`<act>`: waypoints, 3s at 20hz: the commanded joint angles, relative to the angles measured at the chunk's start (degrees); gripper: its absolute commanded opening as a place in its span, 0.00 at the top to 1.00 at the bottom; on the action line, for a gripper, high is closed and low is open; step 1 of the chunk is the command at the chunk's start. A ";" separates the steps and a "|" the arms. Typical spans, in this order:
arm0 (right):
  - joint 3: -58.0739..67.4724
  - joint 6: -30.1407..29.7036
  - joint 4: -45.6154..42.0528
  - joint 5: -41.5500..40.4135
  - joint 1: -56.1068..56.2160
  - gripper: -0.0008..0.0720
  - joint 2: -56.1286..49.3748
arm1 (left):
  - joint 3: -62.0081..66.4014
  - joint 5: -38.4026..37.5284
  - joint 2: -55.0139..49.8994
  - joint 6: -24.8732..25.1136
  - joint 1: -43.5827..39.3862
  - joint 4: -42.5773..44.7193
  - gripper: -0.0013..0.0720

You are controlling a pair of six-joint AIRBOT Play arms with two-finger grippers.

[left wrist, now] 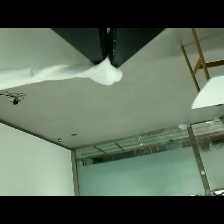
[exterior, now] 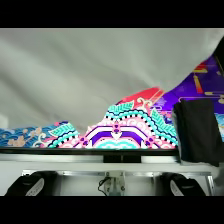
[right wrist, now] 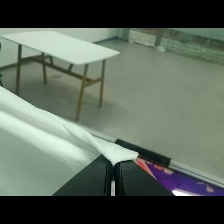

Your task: Fold the shirts.

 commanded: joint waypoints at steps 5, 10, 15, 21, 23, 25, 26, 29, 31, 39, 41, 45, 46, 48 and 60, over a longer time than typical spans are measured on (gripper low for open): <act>1.07 3.74 -13.44 19.69 -0.04 0.90 -6.51 | -6.62 -0.55 -1.20 0.15 -0.02 11.13 0.93; 1.07 4.50 -13.53 25.05 -0.04 0.90 -20.79 | -14.45 -0.96 -7.56 -0.09 -0.04 10.29 0.93; 1.07 3.87 -14.36 20.31 -0.04 0.90 -38.34 | -24.20 2.36 -18.14 -0.44 -0.17 -1.05 0.93; 1.07 10.43 -18.34 17.18 -0.04 0.90 -54.03 | -26.49 8.83 -36.81 -0.48 -2.99 -7.82 0.93; 1.07 14.86 -16.57 18.01 0.15 0.90 -57.59 | -26.49 8.72 -43.01 -0.96 -4.26 -10.14 0.93; 1.07 17.22 -11.28 18.45 0.20 0.90 -60.33 | -26.49 8.72 -47.63 -4.13 -5.49 -11.23 0.93; 1.07 18.23 -8.96 18.40 0.20 0.86 -61.22 | -26.43 8.15 -49.40 -6.45 -6.03 -11.21 0.86; 1.09 18.88 -5.70 20.79 -0.04 0.21 -60.98 | -25.75 -0.31 -49.99 -6.93 -4.90 -8.22 0.14; 1.07 18.56 -10.03 27.28 -0.66 0.21 -59.01 | -23.58 -11.65 -49.40 -7.78 -2.03 -1.27 0.14; -32.41 17.05 -10.84 24.09 -1.64 0.21 -39.91 | -57.55 -15.93 -37.59 -5.77 7.45 -10.14 0.14; -40.96 17.05 -10.10 21.07 -1.64 0.13 -35.71 | -64.96 -10.97 -36.20 -3.30 7.32 -16.33 0.14; -48.78 17.05 -5.60 16.17 -1.64 0.08 -33.88 | -69.22 -5.51 -36.76 -1.14 3.85 -23.39 0.17; -50.03 17.18 -4.52 13.31 -1.64 0.08 -33.88 | -69.20 -4.68 -37.07 -1.14 2.49 -23.41 0.17; -51.60 17.66 -0.24 8.37 -1.57 0.08 -34.56 | -69.16 -3.89 -37.62 -1.29 0.39 -23.39 0.49; -51.63 16.74 10.49 6.05 4.28 0.87 -43.56 | -64.13 -4.76 -32.68 -1.14 2.12 -20.63 0.93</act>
